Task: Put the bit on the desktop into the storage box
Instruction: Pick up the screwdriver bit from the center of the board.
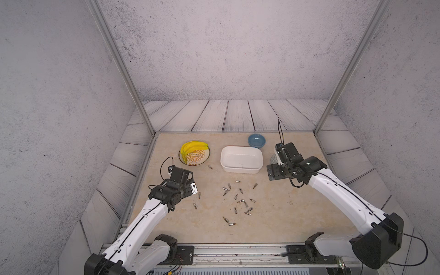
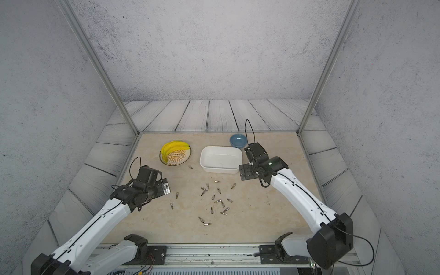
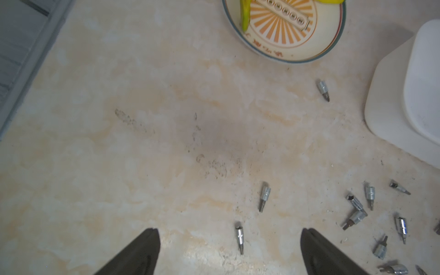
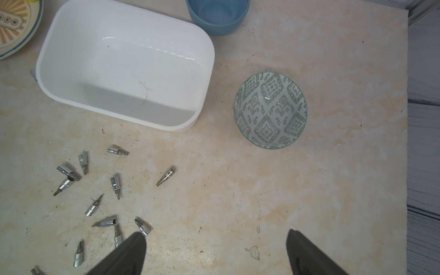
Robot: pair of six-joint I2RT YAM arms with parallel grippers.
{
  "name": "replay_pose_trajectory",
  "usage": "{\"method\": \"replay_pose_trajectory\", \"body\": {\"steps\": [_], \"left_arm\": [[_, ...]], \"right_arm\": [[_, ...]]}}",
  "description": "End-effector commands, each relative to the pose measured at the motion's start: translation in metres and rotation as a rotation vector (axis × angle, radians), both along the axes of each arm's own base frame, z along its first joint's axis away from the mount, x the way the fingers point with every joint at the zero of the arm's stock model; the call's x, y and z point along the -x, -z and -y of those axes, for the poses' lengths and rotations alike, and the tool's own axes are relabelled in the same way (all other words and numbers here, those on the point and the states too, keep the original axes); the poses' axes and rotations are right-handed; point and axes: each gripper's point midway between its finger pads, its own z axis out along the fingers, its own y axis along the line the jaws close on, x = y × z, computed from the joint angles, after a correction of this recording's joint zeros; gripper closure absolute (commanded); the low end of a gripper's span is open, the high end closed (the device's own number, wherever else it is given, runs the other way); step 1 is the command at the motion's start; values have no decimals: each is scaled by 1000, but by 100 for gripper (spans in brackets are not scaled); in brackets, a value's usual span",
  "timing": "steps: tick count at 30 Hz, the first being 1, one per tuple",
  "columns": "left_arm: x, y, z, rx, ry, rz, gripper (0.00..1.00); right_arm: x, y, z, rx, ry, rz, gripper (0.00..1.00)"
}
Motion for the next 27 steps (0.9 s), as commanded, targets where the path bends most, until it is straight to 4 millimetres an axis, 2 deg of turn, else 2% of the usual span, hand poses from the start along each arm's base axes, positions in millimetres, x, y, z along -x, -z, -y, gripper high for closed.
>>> {"method": "replay_pose_trajectory", "body": {"steps": [1, 6, 10, 13, 19, 27], "left_arm": [[20, 23, 14, 82, 16, -114, 0], [22, 56, 19, 81, 8, -208, 0], [24, 81, 29, 101, 29, -302, 2], [23, 89, 30, 81, 45, -334, 9], [24, 91, 25, 33, 57, -368, 14], [25, 101, 23, -13, 90, -439, 22]], "right_arm": [[5, 0, -1, 27, -15, -34, 4], [0, 1, -14, -4, -51, -46, 4], [-2, 6, -15, 20, -64, -59, 4], [-4, 12, -13, 43, -65, -71, 4], [-6, 25, -12, 76, -69, -106, 4], [-16, 11, -11, 76, -48, -37, 4]]}}
